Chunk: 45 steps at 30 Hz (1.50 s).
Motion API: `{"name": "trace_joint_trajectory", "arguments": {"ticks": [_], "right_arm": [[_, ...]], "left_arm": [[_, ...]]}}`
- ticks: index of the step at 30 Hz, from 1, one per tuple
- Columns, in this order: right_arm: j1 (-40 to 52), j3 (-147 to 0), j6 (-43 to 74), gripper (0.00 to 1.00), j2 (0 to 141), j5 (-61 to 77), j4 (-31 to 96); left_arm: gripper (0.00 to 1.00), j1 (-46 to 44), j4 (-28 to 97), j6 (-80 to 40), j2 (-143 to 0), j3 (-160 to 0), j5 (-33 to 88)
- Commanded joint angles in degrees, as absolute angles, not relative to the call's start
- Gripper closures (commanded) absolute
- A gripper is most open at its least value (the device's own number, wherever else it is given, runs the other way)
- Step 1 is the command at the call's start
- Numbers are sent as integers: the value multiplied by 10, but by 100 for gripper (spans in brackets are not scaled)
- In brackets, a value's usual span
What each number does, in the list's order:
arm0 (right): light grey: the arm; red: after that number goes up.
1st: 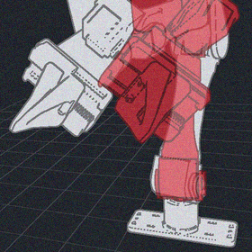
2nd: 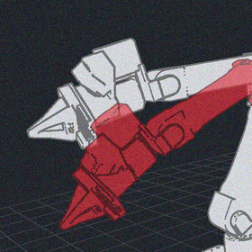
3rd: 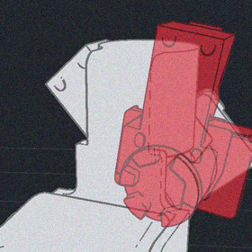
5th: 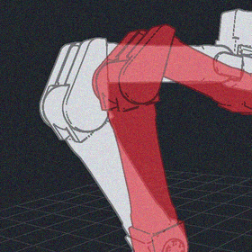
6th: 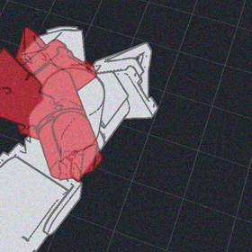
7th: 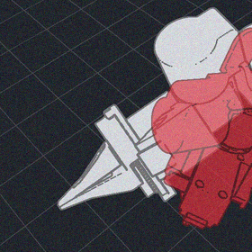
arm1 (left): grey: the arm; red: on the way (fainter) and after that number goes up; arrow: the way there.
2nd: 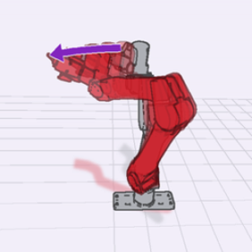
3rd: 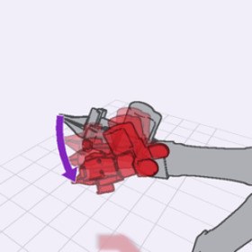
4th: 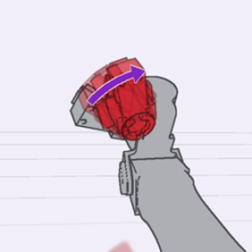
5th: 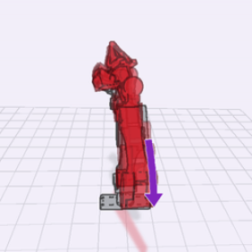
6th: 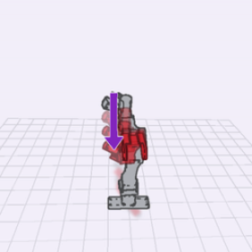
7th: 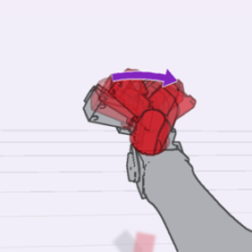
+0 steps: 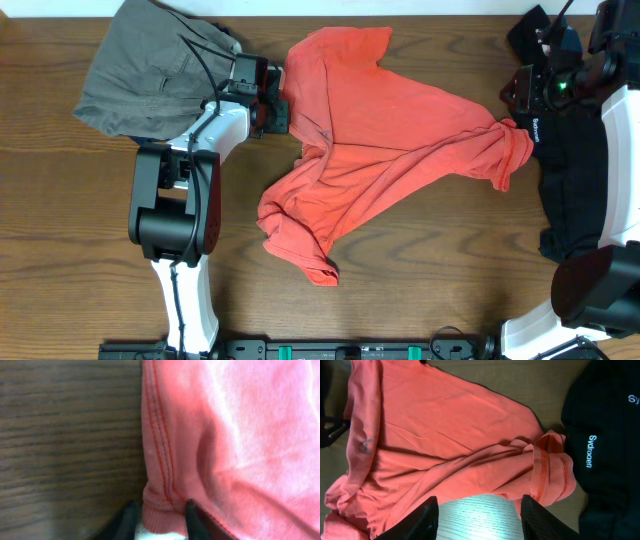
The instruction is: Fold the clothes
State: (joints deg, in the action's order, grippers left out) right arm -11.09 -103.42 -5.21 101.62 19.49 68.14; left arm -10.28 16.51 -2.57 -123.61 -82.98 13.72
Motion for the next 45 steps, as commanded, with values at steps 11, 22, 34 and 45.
{"name": "trace_joint_trajectory", "arguments": {"ticks": [11, 22, 34, 45], "right_arm": [[-104, -1041, -48, 49, 1008, 195, 678], [-104, -1041, -48, 49, 1008, 195, 676], [-104, -1041, -48, 49, 1008, 195, 675], [-104, -1041, -48, 49, 1008, 195, 677]], "left_arm": [[94, -83, 179, -33, -1237, -843, 158], [94, -66, 224, 2, -1117, -921, 123], [94, -66, 195, 59, -1041, -923, 53], [15, -65, 252, 60, -1042, -923, 53]]}}
